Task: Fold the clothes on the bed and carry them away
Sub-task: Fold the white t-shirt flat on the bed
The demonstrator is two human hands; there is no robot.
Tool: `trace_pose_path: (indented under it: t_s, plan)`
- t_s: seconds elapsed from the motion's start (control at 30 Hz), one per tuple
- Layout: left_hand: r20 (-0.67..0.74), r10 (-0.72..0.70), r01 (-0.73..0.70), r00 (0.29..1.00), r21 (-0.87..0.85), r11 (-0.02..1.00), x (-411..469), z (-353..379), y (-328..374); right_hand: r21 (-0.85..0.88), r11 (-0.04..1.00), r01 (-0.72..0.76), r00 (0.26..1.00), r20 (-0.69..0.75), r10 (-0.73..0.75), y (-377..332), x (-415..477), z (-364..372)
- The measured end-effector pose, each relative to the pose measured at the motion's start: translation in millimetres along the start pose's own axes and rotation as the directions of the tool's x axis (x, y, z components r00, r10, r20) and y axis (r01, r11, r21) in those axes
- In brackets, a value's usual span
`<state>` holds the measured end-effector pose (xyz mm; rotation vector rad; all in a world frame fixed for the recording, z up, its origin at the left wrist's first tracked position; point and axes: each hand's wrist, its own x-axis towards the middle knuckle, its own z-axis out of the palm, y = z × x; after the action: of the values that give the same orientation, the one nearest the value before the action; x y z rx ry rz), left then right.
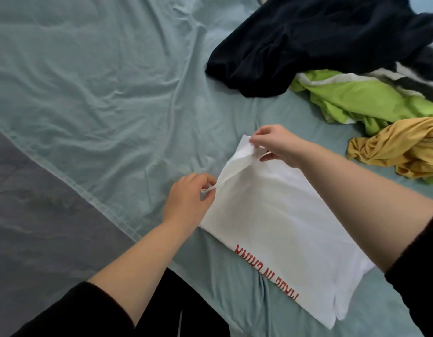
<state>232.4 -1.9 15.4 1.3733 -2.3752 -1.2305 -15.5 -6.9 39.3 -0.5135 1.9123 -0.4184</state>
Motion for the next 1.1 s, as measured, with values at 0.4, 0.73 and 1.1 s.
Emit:
trace_pose_path:
  t_s: [0.4,0.73,1.1]
  plan:
    - [0.382,0.011,-0.079,0.924,0.163,0.983,-2,35,-4,-0.622,0.781,0.047,0.961,-0.185,-0.206,55,-5,18]
    - [0.209,-0.267,0.221,0.941,0.221,0.950,9,45,8,0.597,0.799,-0.075,0.940,-0.225,0.257,56,-11,48]
    - [0.226,-0.187,0.138,0.956,0.218,0.966,-9,54,8,-0.054,0.958,-0.282,0.919,-0.301,0.253,48,0,92]
